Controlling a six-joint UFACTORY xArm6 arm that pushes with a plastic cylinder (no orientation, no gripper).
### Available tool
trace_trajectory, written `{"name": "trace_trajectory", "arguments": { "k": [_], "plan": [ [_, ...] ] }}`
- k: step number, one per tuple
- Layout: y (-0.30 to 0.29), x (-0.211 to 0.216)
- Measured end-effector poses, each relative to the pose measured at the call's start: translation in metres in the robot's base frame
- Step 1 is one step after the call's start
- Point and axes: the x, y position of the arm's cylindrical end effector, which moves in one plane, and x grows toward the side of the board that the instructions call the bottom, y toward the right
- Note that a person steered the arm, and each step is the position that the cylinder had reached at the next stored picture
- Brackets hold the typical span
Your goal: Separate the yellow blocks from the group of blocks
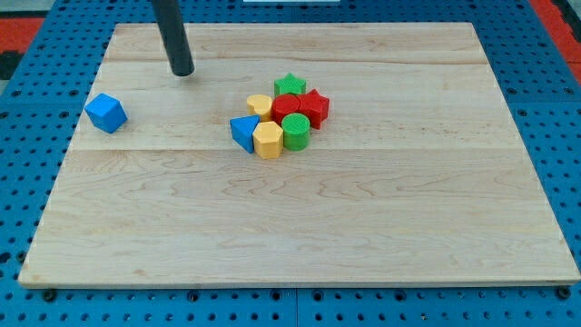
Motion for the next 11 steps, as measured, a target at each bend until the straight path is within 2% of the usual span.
{"name": "trace_trajectory", "arguments": {
  "k": [3,5,7,8,11],
  "plan": [
    [0.006,0.006],
    [0.016,0.037],
    [0.063,0.07],
    [0.092,0.07],
    [0.109,0.052]
  ]
}}
